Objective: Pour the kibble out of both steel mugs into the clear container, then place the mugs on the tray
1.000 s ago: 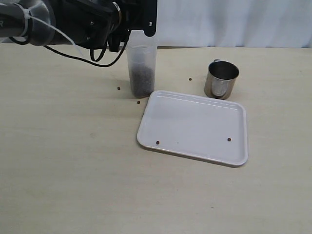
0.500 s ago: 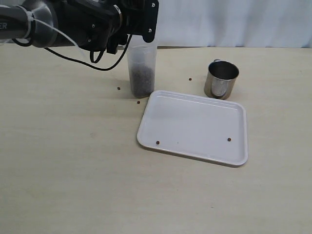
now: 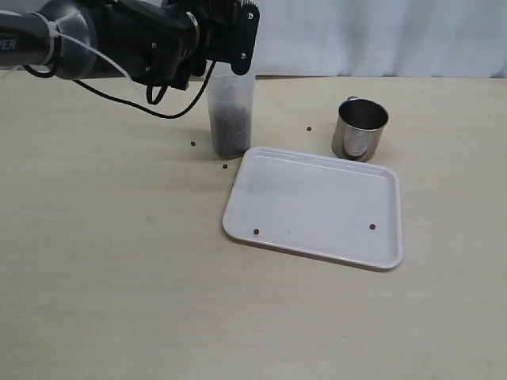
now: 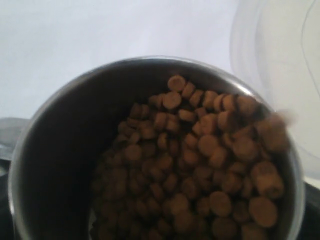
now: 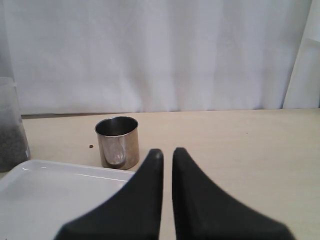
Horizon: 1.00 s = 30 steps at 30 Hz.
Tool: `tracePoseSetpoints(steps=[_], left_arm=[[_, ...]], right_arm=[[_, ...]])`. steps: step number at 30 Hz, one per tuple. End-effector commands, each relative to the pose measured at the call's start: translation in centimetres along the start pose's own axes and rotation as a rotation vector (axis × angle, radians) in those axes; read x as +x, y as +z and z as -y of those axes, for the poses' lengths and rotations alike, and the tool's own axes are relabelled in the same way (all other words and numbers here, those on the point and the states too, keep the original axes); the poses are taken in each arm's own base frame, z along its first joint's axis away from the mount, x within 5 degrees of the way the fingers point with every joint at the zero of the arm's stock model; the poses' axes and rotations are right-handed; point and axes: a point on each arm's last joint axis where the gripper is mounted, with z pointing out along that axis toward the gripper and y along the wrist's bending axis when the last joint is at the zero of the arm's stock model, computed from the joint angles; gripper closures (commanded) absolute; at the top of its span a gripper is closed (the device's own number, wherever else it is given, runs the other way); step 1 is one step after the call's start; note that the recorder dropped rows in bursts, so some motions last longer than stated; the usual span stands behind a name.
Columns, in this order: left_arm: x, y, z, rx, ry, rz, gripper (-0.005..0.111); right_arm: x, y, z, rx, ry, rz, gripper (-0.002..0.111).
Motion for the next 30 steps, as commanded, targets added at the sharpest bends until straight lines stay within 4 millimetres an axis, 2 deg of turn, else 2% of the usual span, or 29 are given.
tracePoseSetpoints(steps=[1,13,20,30], left_arm=[[0.2,-0.3,-0.9,-0.028,0.019,-0.013,0.107],[0.1,-0.3,-0.9,-0.029,0.03,-0.014,0.107],[-0.2,-0.5,-1.9,-0.059,0.031,-0.013,0.107],[-0.3,-0.4,-1.7,-0.054,0.099,-0.023,0.107]], right_arm=[[0.2,0.0,0.0,-0.004,0.002,-0.003,0.103],[0.2,0.0,0.0,-0.004,0.002,-0.003,0.103],[0.2,0.0,0.0,-0.004,0.002,-0.003,0.103],[0.2,0.0,0.0,-0.004,0.002,-0.003,0.103]])
